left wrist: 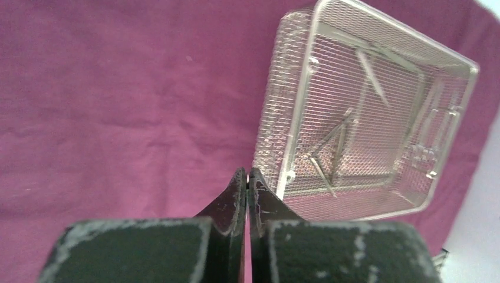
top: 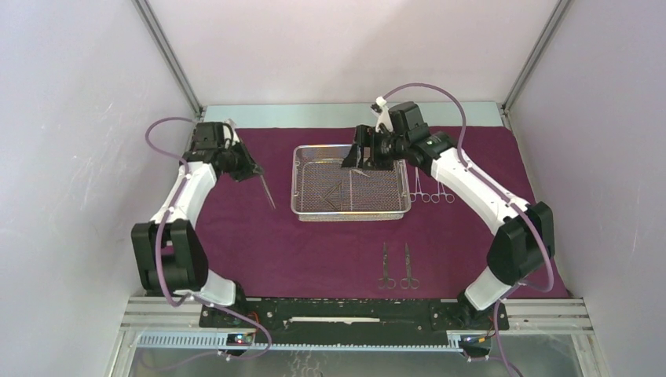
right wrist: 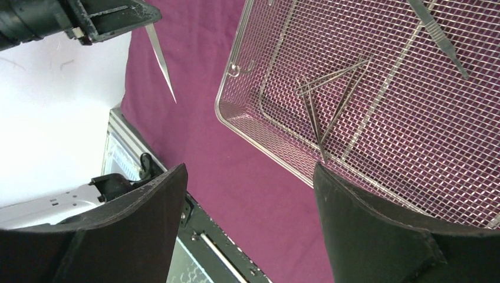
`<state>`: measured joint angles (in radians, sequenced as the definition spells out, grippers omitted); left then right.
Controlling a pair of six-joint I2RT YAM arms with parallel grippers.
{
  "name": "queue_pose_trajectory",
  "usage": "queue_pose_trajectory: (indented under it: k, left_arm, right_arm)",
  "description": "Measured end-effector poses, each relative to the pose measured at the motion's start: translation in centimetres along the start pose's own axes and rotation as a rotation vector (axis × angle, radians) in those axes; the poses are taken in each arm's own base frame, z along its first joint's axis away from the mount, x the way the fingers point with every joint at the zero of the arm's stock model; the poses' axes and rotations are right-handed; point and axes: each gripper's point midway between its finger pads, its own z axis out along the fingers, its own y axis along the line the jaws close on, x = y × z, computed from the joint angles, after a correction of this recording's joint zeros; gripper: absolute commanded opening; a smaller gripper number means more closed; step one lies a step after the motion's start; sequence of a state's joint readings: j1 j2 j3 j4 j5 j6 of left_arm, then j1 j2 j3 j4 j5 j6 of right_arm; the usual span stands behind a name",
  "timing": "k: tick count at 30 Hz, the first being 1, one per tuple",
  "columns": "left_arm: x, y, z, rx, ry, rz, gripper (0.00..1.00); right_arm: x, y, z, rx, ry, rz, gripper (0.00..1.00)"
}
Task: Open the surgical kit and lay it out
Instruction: Place the medical item in the surgical kit.
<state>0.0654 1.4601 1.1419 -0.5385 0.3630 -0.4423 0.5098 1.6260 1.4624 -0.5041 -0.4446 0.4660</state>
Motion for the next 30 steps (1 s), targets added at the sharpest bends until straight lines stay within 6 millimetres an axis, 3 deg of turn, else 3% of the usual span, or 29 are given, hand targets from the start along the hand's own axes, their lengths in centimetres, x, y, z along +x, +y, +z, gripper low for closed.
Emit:
queue_pose_trajectory:
  k: [4, 5, 8, 11, 13, 19, 30]
  left_arm:
    - [0.1, 2.5, 1.5, -0.117, 0.051, 0.02, 0.0]
    - [-1.0, 4.2, 2.6, -0.211, 0.074, 0.043, 0.0]
    - [-1.6, 4.8, 2.8, -0.251, 0.091, 0.061, 0.0]
    - [-3.7, 5.3, 4.1, -0.292, 0.078, 0.108, 0.0]
    - [-3.8, 6.2, 4.9, -0.325, 0.088, 0.13, 0.0]
    - [-1.7, 9.0, 7.1, -0.42, 0.187, 0.191, 0.0]
    - [0.5, 9.7, 9.5, -0.478, 0.283, 0.309, 0.01]
  right_arm:
    - [0.3, -0.4, -0.7, 0.024, -0.016, -0.012, 0.87]
    - [0.3, -0.8, -1.1, 0.05, -0.035, -0.019, 0.87]
    - [0.2, -1.0, -1.2, 0.065, -0.045, -0.023, 0.87]
    - [0.5, -1.4, -1.5, 0.083, -0.049, -0.025, 0.87]
    - [0.5, -1.5, -1.6, 0.088, -0.054, -0.029, 0.87]
    - [0.4, -1.1, -2.6, 0.087, -0.07, -0.051, 0.87]
    - [0.3, -2.3, -3.1, 0.108, -0.074, -0.046, 0.87]
